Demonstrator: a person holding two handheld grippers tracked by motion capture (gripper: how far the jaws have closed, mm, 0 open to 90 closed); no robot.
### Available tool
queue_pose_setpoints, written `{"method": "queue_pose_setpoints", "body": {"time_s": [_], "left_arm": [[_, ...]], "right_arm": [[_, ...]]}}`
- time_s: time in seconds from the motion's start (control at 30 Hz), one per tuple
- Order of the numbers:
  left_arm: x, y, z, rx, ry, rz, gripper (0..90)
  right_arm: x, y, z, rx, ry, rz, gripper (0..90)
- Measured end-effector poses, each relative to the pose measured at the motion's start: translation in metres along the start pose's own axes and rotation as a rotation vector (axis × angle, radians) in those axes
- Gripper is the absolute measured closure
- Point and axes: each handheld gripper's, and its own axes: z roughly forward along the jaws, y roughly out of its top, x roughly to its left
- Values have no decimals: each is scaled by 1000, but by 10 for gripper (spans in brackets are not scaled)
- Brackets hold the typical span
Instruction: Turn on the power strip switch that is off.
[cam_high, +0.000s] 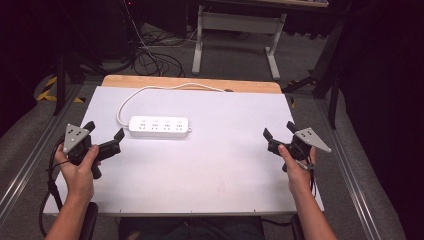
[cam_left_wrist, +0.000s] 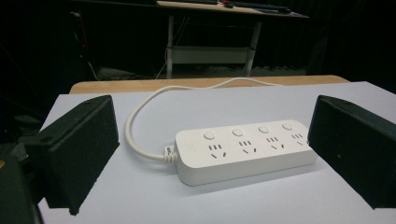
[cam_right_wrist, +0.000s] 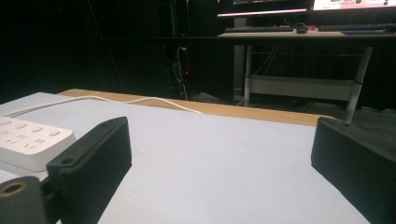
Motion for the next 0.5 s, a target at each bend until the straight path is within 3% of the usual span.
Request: {"method": "queue_pose_setpoints", "body": {"time_s": [0.5], "left_arm": [[1,-1,0,0,-3,0,26]], "right_arm": [[0,0,1,3,-2,2,57]]}}
